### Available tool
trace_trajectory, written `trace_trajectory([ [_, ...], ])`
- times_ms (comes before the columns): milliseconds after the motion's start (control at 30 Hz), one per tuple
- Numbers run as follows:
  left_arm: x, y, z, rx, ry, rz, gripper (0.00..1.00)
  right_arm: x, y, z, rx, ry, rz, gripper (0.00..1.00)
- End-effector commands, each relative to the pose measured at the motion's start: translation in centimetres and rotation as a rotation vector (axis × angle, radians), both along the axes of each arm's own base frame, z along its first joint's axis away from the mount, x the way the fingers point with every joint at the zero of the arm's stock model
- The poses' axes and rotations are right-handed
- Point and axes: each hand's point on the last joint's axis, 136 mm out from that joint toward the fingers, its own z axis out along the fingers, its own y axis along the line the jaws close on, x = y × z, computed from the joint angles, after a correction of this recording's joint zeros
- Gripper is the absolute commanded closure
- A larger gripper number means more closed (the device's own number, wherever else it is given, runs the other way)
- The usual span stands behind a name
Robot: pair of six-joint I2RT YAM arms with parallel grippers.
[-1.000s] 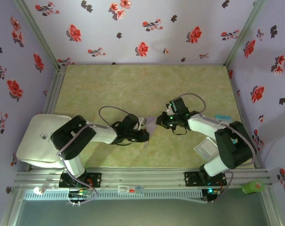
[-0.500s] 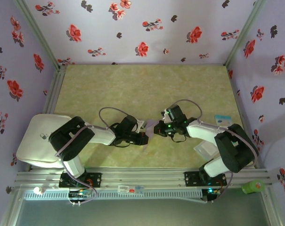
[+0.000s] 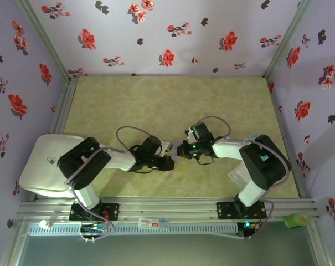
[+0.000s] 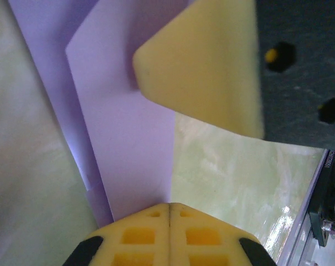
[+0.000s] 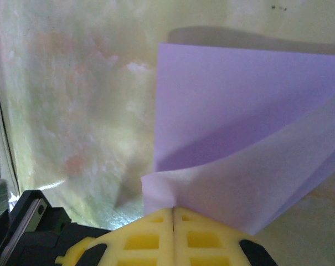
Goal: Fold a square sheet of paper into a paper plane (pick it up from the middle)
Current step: Fold the wing for the fifth time at the center of the table.
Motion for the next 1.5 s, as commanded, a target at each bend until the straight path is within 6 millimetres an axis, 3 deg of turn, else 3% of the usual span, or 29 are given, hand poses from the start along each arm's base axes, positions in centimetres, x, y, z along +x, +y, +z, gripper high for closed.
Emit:
trace_trajectory([
  [0, -3.8, 4.0, -4.7, 0.209, 0.14, -0.027, 1.0, 1.2, 0.2, -0.4, -0.003, -0.038, -0.018, 1.0],
  [167, -4.0, 4.4, -5.0, 0.223, 0.144, -0.026, 1.0, 2.2, -1.3, -1.8, -0.005, -0.02, -0.083, 0.99],
  [567, -4.2, 4.6, -5.5, 0.25, 0.145, -0.029, 1.0, 4.3, -3.2, -3.0, 0.012, 0.008, -0.169, 0.97],
  [1000, -4.1, 4.5, -5.4, 0.25, 0.139, -0.027, 1.0, 6.6, -6.1, -3.1, -0.079, -0.005, -0.252, 0.97],
  [1467, -4.1, 4.4, -5.2, 0.251, 0.133, -0.033, 1.0, 9.0, -8.7, -1.4, -0.163, -0.02, -0.293, 0.97],
])
